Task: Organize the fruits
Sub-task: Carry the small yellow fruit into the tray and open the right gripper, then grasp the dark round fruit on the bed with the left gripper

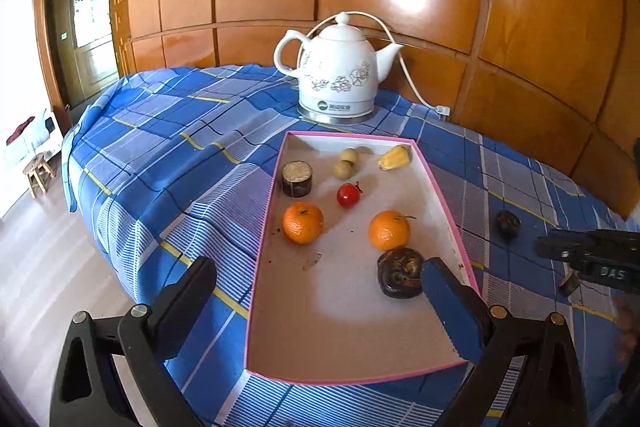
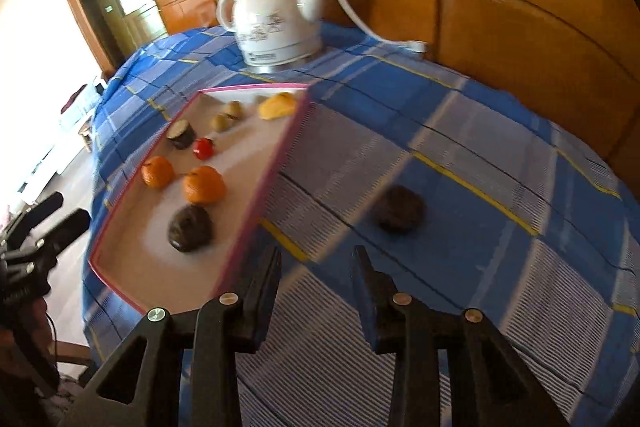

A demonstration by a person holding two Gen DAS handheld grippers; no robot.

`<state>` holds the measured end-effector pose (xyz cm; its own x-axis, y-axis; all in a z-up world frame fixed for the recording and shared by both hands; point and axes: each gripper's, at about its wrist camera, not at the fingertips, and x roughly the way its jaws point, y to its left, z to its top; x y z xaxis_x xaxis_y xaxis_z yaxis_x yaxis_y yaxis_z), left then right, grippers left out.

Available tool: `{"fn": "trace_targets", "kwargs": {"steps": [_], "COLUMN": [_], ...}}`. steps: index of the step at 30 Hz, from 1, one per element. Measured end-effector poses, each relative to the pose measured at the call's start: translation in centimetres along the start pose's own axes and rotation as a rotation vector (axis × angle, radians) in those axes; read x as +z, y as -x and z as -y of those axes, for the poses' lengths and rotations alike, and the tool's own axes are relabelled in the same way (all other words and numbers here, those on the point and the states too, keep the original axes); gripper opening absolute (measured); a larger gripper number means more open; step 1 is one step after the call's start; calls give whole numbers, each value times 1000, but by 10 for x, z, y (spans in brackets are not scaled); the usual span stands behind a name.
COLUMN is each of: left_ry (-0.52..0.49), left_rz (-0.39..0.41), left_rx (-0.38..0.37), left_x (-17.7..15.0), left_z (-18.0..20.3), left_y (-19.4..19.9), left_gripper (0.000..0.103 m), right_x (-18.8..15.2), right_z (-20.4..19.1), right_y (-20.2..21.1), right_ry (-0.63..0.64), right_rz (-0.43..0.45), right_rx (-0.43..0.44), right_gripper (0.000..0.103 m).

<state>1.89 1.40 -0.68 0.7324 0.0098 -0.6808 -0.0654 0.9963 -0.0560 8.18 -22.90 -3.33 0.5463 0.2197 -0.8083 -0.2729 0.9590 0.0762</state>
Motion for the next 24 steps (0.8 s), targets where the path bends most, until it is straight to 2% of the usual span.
{"fn": "trace_targets", "kwargs": {"steps": [8,16,20,22,24], "left_ry": [-79,-142,-168,-184,-199], "left_rz": [-7,-19,-29,-33,-38], "left_rx": [-6,-30,-88,-132,-180], "left_x": [-3,-6,-5,-1,5], "left_z": [22,42,54,62,72], "left_y": [1,-2,-4,-6,-8], "left_gripper": [103,103,103,103,103], "right_x": [-17,-27,-38,-40,-39], "right_z": [54,104,131,142,149], "right_y": [27,36,30,26,29], "right_ry": [-64,-123,-244,-302,-329], "right_rz": [17,24,35,10,28], "right_rx": [-89,-168,-161,-181,-180], "right_gripper": [36,36,36,36,36]}}
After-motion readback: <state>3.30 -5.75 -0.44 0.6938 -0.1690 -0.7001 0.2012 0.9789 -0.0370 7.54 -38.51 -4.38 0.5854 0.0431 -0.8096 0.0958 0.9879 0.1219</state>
